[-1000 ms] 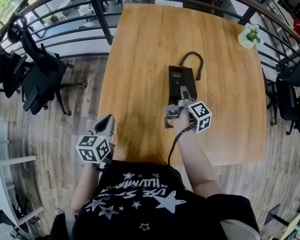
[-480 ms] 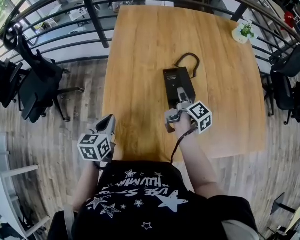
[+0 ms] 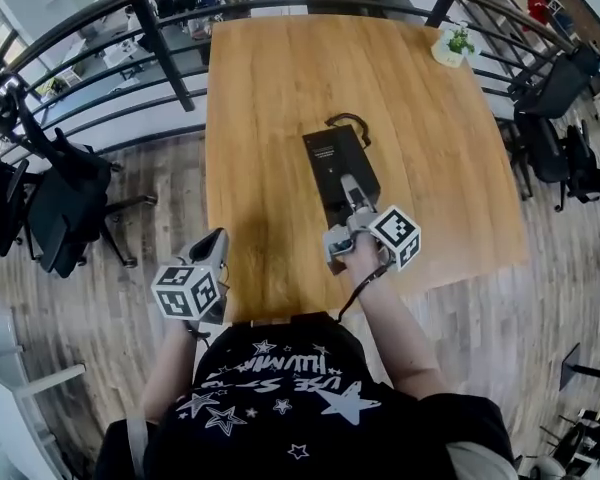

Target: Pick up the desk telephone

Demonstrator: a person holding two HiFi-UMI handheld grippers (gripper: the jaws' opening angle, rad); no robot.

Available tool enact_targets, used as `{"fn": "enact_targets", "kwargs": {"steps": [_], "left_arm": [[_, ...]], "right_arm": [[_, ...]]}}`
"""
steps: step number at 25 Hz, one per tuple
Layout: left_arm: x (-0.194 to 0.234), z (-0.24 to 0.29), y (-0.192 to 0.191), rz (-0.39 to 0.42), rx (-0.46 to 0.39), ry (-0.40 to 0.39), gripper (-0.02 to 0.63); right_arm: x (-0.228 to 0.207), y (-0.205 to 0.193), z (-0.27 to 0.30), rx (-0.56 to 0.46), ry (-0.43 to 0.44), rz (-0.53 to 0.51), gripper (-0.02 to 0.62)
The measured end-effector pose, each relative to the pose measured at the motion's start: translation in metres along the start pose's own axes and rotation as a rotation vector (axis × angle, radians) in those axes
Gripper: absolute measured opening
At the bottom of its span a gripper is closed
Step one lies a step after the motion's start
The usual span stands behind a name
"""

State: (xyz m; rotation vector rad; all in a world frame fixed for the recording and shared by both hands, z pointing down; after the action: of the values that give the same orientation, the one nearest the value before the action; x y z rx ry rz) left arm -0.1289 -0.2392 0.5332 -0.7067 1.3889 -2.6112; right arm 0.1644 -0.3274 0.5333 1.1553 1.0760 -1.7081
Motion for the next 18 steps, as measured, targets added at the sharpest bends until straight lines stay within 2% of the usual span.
{"fn": "enact_targets", "kwargs": {"steps": [4, 8, 18], "left_arm": [[0.004, -0.011, -0.008, 0.000, 0.007, -0.041, 0.002], [0.007, -0.015, -0.003, 0.011, 0.030, -0.086, 0.002], [0.033, -0.049, -0.006, 0.071, 0.060, -0.239, 0.002]], "right_arm": [[0.012, -0.012, -0.026, -0.028, 0.018, -0.018, 0.172], [0.020, -0.021, -0.044, -0.054, 0.001, -0.003, 0.172], [0.024, -0.092, -0.114, -0.172, -0.026, 0.029, 0.173]]}}
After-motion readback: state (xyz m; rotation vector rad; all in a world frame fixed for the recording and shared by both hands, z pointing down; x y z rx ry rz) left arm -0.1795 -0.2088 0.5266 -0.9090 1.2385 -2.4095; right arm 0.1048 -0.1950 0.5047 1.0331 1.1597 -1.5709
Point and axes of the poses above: the fingertips, and each gripper's own axes: z forward along the fingers, x to its left, y out of its top, the point moved 3 cm from there along -z, backward along the fingers, and after that the axes turned 3 degrees about -x, right-handed, at the moved point
